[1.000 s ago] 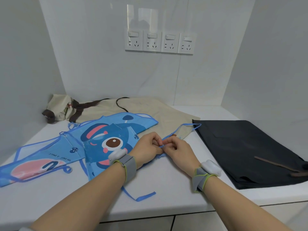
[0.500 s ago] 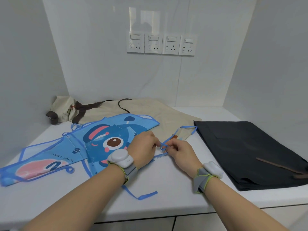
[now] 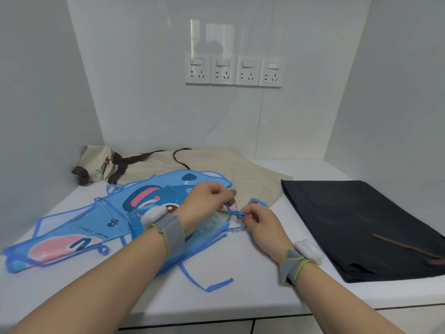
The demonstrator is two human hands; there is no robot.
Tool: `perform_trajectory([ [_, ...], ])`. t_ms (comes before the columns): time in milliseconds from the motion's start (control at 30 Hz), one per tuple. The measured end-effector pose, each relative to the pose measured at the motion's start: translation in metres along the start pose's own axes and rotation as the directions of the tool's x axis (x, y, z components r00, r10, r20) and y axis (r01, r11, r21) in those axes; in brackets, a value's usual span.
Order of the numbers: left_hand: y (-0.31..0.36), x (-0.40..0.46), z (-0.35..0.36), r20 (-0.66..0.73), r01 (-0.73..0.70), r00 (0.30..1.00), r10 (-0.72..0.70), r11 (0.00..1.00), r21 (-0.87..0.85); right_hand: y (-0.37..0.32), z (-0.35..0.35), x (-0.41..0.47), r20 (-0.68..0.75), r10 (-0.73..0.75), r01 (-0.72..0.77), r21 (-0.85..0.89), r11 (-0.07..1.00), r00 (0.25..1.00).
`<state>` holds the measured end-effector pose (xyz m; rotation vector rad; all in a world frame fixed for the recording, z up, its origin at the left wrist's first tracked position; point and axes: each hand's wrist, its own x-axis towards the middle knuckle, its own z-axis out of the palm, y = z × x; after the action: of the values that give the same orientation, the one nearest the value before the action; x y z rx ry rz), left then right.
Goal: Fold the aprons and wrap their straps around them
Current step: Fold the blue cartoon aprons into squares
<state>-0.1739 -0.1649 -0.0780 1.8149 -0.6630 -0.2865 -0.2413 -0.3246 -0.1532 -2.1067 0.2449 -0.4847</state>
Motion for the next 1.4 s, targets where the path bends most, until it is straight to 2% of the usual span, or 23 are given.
perform_trajectory([
  [67, 0.014, -0.001, -0.006, 0.011, 0.019, 1.000, -0.017, 0.986, -0.166, -0.001, 0.000, -0.001, -0.005, -0.007, 0.007, -0.002, 1.000, 1.000],
  [133, 0.028, 0.001, -0.011, -0.003, 0.026, 1.000, -0.027, 0.984, -0.176, -0.003, 0.000, -0.002, -0.002, -0.010, 0.010, -0.001, 1.000, 1.000],
  [167, 0.034, 0.004, -0.015, -0.032, -0.005, 0.999, 0.002, 0.996, -0.086, -0.004, 0.000, -0.003, 0.003, -0.008, 0.008, 0.004, 1.000, 1.000],
  [200, 0.040, 0.008, -0.020, -0.069, -0.062, 0.995, 0.067, 0.995, 0.076, -0.004, 0.000, -0.003, 0.007, -0.009, 0.009, 0.010, 1.000, 1.000],
  [233, 0.045, 0.012, -0.026, -0.091, -0.137, 0.981, 0.170, 0.945, 0.296, -0.004, 0.000, -0.003, 0.009, -0.010, 0.009, 0.016, 1.000, 1.000],
  [267, 0.049, 0.015, -0.033, -0.076, -0.211, 0.953, 0.293, 0.823, 0.527, -0.004, 0.000, -0.003, 0.010, -0.008, 0.008, 0.019, 1.000, 1.000],
  [300, 0.051, 0.018, -0.040, -0.022, -0.268, 0.913, 0.408, 0.638, 0.722, -0.004, 0.000, -0.003, 0.012, -0.007, 0.007, 0.021, 1.000, 1.000],
  [367, 0.045, 0.020, -0.052, 0.149, -0.365, 0.797, 0.586, 0.270, 0.891, -0.004, 0.000, -0.004, 0.020, -0.002, 0.002, 0.015, 1.000, 1.000],
  [400, 0.038, 0.020, -0.058, 0.222, -0.383, 0.767, 0.602, 0.152, 0.911, -0.004, 0.001, -0.005, 0.021, 0.002, -0.002, 0.012, 1.000, 1.000],
  [433, 0.026, 0.020, -0.062, 0.249, -0.371, 0.775, 0.581, 0.099, 0.923, -0.004, 0.001, -0.004, 0.021, 0.004, -0.005, 0.007, 1.000, 1.000],
  [467, 0.013, 0.018, -0.065, 0.247, -0.343, 0.815, 0.524, 0.093, 0.935, -0.004, 0.001, -0.005, 0.020, 0.005, -0.005, 0.003, 1.000, 1.000],
  [533, -0.019, 0.013, -0.067, 0.187, -0.239, 0.933, 0.306, 0.144, 0.960, -0.005, 0.002, -0.005, 0.024, 0.005, -0.005, -0.012, 1.000, 1.000],
  [567, -0.033, 0.009, -0.066, 0.149, -0.190, 0.967, 0.208, 0.196, 0.962, -0.005, 0.002, -0.005, 0.030, 0.004, -0.003, -0.024, 1.000, 1.000],
  [600, -0.044, 0.005, -0.062, 0.119, -0.162, 0.979, 0.168, 0.273, 0.948, -0.006, 0.002, -0.006, 0.040, 0.003, -0.001, -0.039, 0.999, 0.999],
  [700, -0.057, -0.003, -0.039, 0.104, -0.242, 0.953, 0.283, 0.514, 0.823, -0.006, 0.002, -0.005, 0.059, 0.003, 0.001, -0.063, 0.998, 0.998],
  [767, -0.051, -0.005, -0.016, 0.139, -0.301, 0.943, 0.303, 0.593, 0.747, -0.006, 0.002, -0.005, 0.059, -0.003, 0.007, -0.056, 0.998, 0.998],
  [867, -0.047, 0.000, 0.008, 0.141, -0.296, 0.948, 0.284, 0.629, 0.719, -0.005, 0.001, -0.004, 0.052, 0.003, 0.000, -0.054, 0.999, 0.999],
  [1067, -0.052, 0.006, 0.017, 0.133, -0.260, 0.960, 0.247, 0.610, 0.749, -0.006, 0.002, 0.000, 0.082, 0.035, -0.030, -0.055, 0.998, 0.996],
  [1267, -0.040, 0.006, 0.004, 0.069, -0.271, 0.955, 0.287, 0.757, 0.594, -0.014, -0.021, 0.012, 0.130, 0.016, -0.031, 0.114, 0.993, 0.991],
  [1333, -0.036, 0.004, -0.004, 0.016, -0.249, 0.958, 0.285, 0.806, 0.538, -0.016, -0.033, 0.013, 0.147, -0.006, -0.005, 0.075, 0.997, 0.989],
  [1400, -0.035, 0.001, -0.013, -0.019, -0.221, 0.963, 0.269, 0.829, 0.514, -0.016, -0.041, 0.012, 0.189, -0.036, 0.050, -0.073, 0.996, 0.981],
])
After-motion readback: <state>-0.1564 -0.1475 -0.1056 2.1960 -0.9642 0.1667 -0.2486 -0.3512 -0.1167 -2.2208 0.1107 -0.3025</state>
